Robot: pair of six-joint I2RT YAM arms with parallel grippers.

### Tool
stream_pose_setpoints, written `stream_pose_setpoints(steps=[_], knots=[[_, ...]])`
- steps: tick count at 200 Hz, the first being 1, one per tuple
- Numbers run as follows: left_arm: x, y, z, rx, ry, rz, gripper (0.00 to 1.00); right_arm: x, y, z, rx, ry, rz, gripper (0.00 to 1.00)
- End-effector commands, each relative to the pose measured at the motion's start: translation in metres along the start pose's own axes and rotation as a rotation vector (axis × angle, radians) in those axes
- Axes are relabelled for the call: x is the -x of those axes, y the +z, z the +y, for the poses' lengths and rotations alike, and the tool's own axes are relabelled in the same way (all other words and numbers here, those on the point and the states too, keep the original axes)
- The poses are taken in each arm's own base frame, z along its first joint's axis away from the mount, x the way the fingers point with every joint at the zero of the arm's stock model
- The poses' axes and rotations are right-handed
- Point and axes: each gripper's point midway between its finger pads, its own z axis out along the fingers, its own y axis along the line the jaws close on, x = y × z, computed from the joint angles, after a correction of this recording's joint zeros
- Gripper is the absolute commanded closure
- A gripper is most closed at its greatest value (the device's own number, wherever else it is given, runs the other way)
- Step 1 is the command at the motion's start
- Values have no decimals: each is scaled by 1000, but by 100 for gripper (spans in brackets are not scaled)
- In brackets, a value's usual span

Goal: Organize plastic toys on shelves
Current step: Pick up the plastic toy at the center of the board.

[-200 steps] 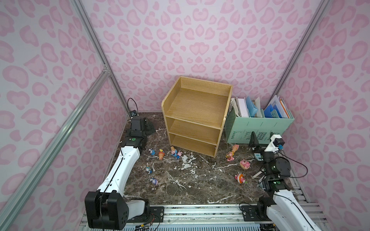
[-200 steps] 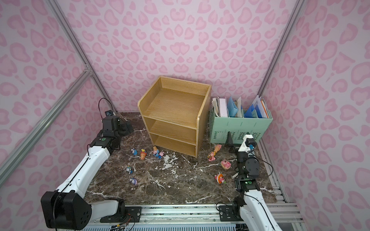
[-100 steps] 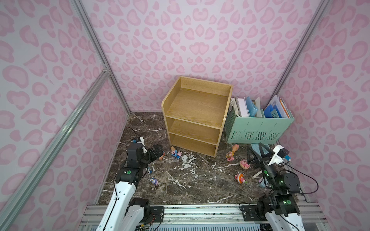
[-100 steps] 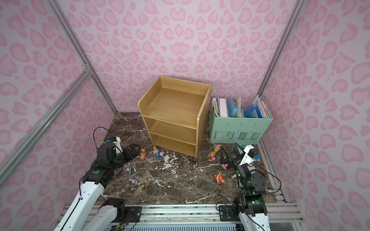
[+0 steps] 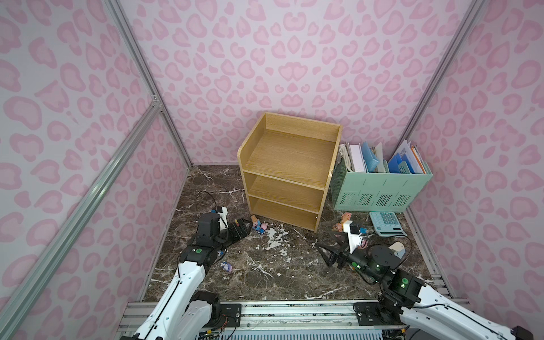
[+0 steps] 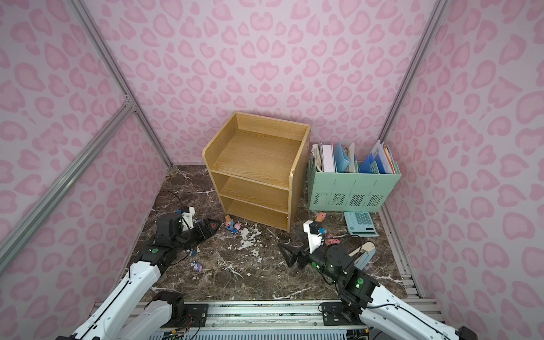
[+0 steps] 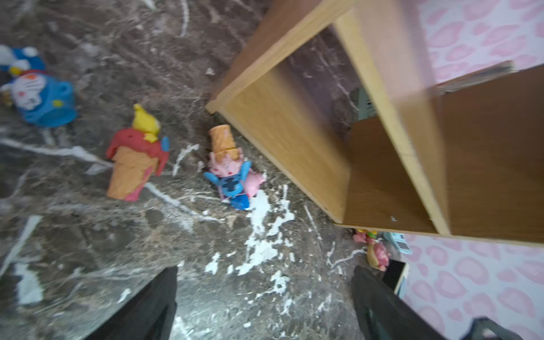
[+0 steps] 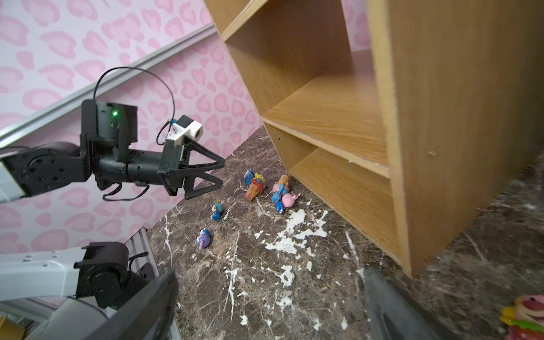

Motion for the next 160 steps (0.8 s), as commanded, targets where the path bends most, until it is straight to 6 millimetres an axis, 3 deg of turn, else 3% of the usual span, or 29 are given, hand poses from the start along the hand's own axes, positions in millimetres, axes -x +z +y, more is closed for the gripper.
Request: stream_pose_setpoints(steps=[1, 12, 34, 62, 99, 144, 160], knots=[[5, 0, 35, 198, 34, -30, 6, -1, 12, -2, -92, -28, -47, 1], [13, -4, 50, 298, 53, -58, 6, -14, 22, 7, -81, -51, -9, 1], [34, -6, 77, 480, 64, -135, 17, -28, 41, 22, -57, -105, 40, 1], [42, 19, 77, 512, 127, -62, 30, -36, 58, 37, -17, -119, 79, 1], [35, 52, 78, 509, 227, 74, 44, -40, 55, 34, -9, -93, 53, 1], [25, 73, 81, 521, 282, 164, 46, -43, 47, 23, -38, -70, 40, 1], [23, 82, 82, 525, 284, 206, 51, -41, 45, 22, -41, -68, 30, 1]])
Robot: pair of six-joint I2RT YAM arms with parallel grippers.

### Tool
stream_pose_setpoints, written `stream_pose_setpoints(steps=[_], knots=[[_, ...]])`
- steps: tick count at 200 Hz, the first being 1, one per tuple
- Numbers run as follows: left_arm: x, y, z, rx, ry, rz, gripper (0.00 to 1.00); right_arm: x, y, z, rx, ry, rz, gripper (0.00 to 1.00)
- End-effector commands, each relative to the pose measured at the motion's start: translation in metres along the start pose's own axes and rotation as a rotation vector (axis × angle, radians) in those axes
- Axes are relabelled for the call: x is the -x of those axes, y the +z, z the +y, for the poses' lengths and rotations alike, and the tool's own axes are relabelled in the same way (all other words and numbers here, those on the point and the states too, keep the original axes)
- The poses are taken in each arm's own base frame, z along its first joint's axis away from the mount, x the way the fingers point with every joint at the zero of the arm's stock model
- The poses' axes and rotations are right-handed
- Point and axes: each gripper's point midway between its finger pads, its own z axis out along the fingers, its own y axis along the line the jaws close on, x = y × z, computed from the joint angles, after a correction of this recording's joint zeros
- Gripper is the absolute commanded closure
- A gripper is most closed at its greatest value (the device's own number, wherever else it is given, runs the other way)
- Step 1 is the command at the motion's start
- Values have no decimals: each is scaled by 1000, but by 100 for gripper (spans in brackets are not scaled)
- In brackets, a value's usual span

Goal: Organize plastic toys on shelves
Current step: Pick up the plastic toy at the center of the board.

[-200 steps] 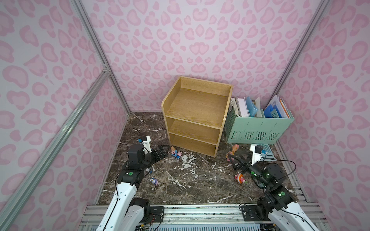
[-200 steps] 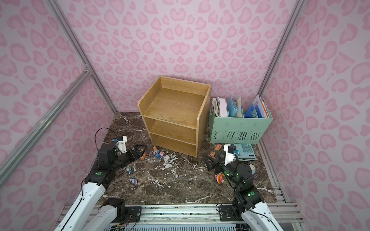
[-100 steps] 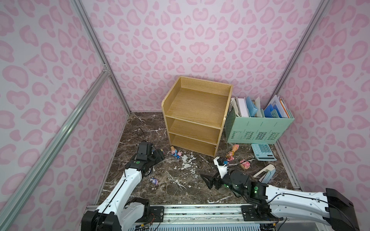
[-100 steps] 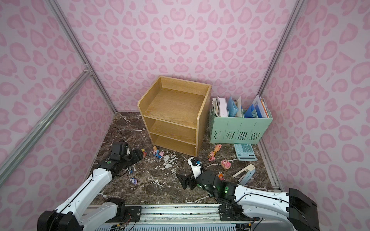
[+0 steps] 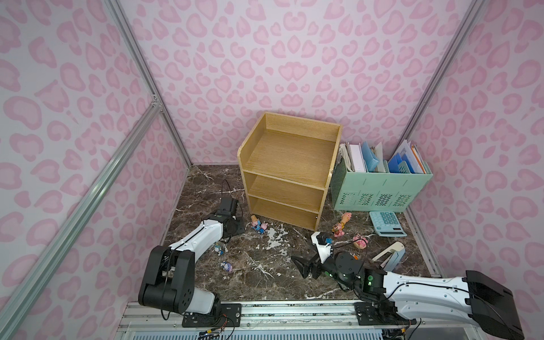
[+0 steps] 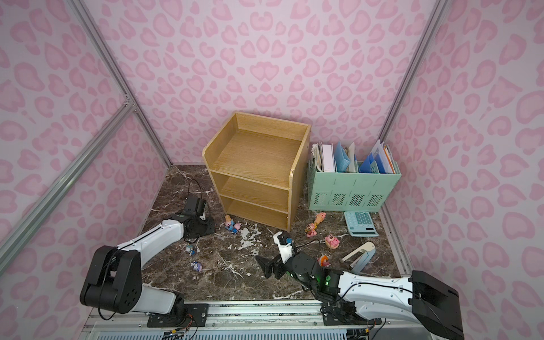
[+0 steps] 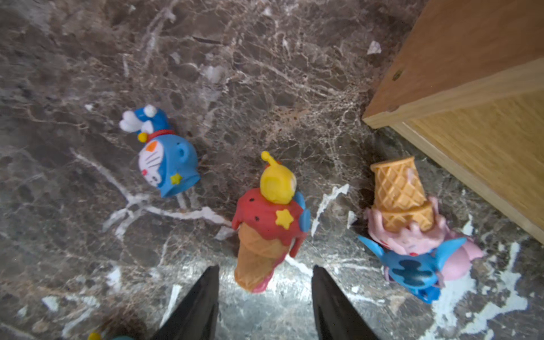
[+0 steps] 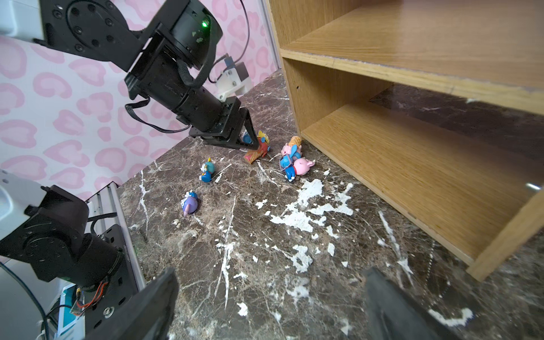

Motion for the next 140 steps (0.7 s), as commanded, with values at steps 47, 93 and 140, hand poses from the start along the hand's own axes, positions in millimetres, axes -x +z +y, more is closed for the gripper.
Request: stream_pose_setpoints(steps=[47, 93, 140], knots=[[-3, 19, 0, 48, 31, 97, 53, 12, -4, -9, -22, 41, -62, 1], [-12, 28, 3, 63, 16, 141, 53, 14, -4, -10, -19, 44, -65, 1], [-12, 29, 3, 66, 16, 143, 58, 18, -4, -10, -13, 45, -71, 1]])
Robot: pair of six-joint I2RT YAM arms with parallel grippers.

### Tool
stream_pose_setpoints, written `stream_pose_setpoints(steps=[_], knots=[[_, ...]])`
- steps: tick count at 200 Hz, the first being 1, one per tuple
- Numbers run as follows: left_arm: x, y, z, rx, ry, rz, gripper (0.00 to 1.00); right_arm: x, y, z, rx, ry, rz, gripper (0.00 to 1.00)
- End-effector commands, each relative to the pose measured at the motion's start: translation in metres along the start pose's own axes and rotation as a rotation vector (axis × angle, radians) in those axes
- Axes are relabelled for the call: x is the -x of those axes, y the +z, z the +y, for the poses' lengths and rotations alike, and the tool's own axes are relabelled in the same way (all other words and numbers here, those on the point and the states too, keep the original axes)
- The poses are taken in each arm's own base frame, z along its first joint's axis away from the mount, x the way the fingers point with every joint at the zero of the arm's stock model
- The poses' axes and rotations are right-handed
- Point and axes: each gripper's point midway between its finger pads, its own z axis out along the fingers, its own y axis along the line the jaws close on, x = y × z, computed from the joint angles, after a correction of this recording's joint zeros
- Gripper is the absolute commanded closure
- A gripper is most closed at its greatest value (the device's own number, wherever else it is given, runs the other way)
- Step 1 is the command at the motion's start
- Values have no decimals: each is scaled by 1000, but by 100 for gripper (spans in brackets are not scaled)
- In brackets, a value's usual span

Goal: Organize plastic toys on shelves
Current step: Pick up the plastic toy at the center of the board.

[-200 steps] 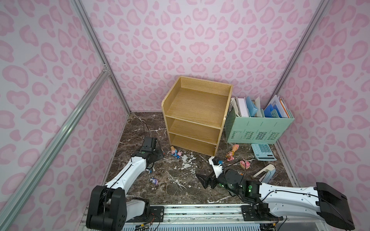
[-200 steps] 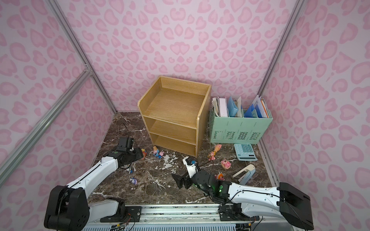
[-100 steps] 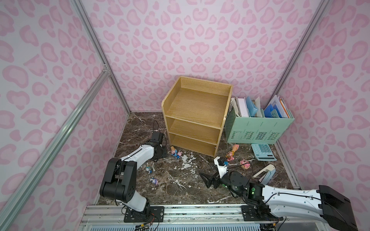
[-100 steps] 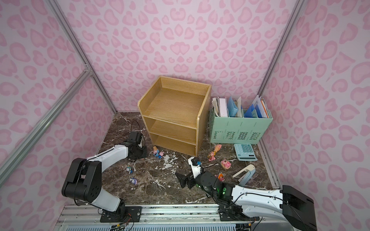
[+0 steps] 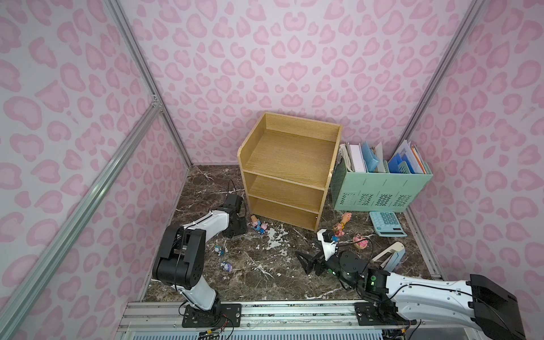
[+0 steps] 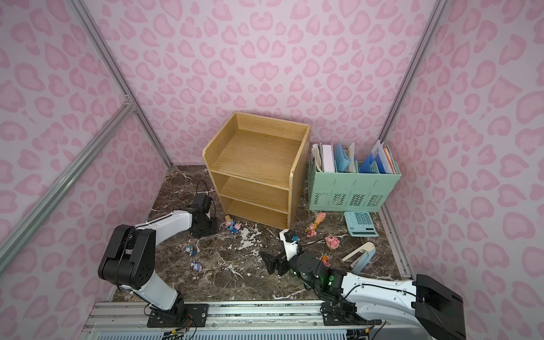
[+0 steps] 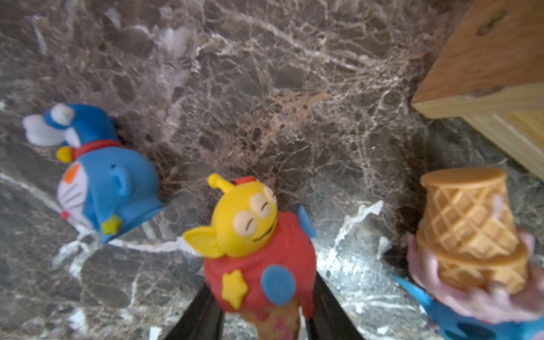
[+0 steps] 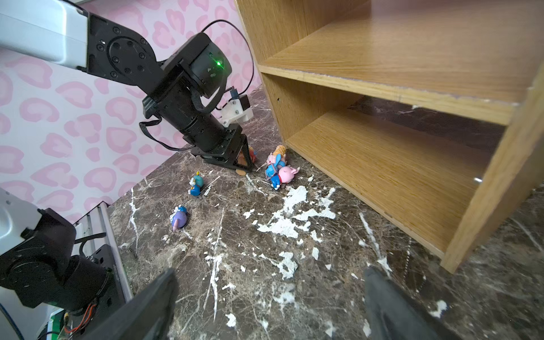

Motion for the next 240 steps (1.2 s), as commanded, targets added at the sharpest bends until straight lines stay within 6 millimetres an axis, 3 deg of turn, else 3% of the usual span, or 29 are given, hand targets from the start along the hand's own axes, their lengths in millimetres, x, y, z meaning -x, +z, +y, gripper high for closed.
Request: stream_pose_setpoints(steps=[1, 15, 25, 55, 88, 127, 180, 240], knots=[[-3, 1, 2, 12, -9, 21, 58, 11, 0, 7, 27, 14, -34, 1], [-4, 1, 2, 11, -9, 22, 59, 13, -1, 7, 32, 16, -36, 1], [-6, -1, 1, 4, -2, 26, 68, 14, -3, 8, 36, 20, -41, 1], [-11, -26, -5, -48, -10, -19, 78, 16, -9, 5, 43, 39, -69, 1], [-29, -61, -32, -211, -33, -52, 78, 25, -17, 3, 52, 57, -104, 1], [-73, -105, -74, -387, 43, -63, 78, 40, -28, -4, 99, 136, -160, 1], [-120, -154, -104, -624, 156, -109, 78, 67, -33, 4, 200, 186, -190, 1], [-149, -180, -142, -797, 290, -122, 78, 82, -25, 19, 257, 218, -183, 1]])
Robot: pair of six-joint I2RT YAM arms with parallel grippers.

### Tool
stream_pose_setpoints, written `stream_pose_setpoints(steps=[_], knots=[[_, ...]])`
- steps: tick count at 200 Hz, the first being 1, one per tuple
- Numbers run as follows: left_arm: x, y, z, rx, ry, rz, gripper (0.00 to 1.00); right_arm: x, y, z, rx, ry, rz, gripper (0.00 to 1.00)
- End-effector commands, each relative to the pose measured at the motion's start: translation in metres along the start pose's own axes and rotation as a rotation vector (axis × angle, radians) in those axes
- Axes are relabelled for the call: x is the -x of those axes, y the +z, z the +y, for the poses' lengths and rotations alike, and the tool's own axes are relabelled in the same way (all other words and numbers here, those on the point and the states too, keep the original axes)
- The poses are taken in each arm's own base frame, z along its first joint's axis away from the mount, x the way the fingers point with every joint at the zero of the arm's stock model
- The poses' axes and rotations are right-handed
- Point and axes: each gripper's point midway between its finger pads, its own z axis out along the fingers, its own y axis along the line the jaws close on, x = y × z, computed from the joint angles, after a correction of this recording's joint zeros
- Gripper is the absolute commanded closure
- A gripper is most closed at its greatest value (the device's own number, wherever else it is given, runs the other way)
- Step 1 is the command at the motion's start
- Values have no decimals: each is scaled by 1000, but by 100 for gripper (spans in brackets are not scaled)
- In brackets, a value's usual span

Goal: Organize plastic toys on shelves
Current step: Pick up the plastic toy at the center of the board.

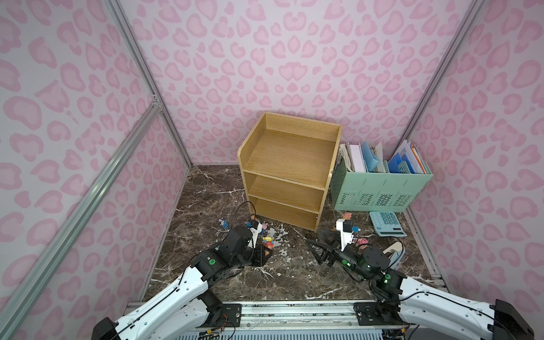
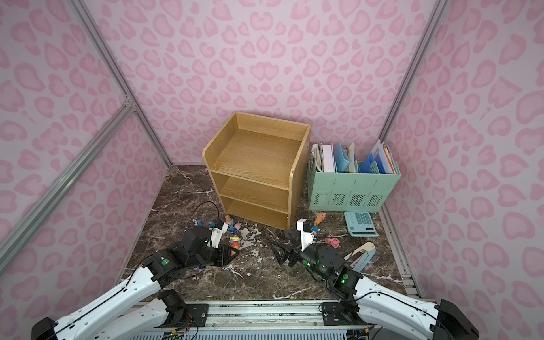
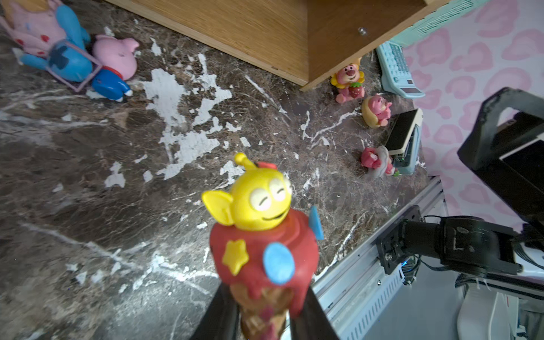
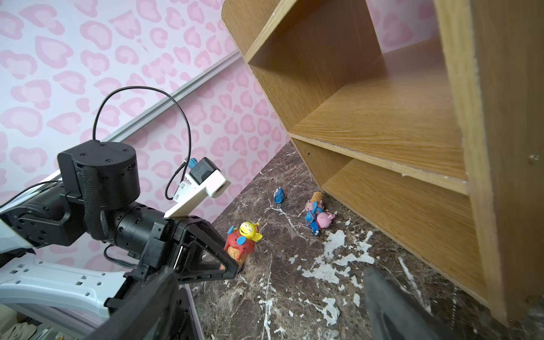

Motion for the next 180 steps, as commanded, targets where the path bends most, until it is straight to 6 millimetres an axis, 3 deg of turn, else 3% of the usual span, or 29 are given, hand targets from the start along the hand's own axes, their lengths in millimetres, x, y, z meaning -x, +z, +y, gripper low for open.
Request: stream_pose_setpoints(steps=[1, 57, 89, 109, 129, 180], knots=[[2, 2, -25, -87, 42, -16, 78, 14, 7, 19, 71, 17, -15, 1], [-11, 0, -67, -263, 204, -7, 78, 16, 11, 30, 142, 54, 25, 0], [-13, -13, -90, -390, 250, -4, 78, 25, 0, 29, 203, 71, -12, 1], [-14, -23, -96, -435, 279, -22, 78, 31, -8, 32, 262, 85, -32, 1], [-10, -29, -98, -452, 303, -66, 77, 24, -6, 38, 290, 89, 32, 1], [-3, -21, -106, -444, 303, -48, 77, 20, -15, 44, 327, 104, 48, 1]])
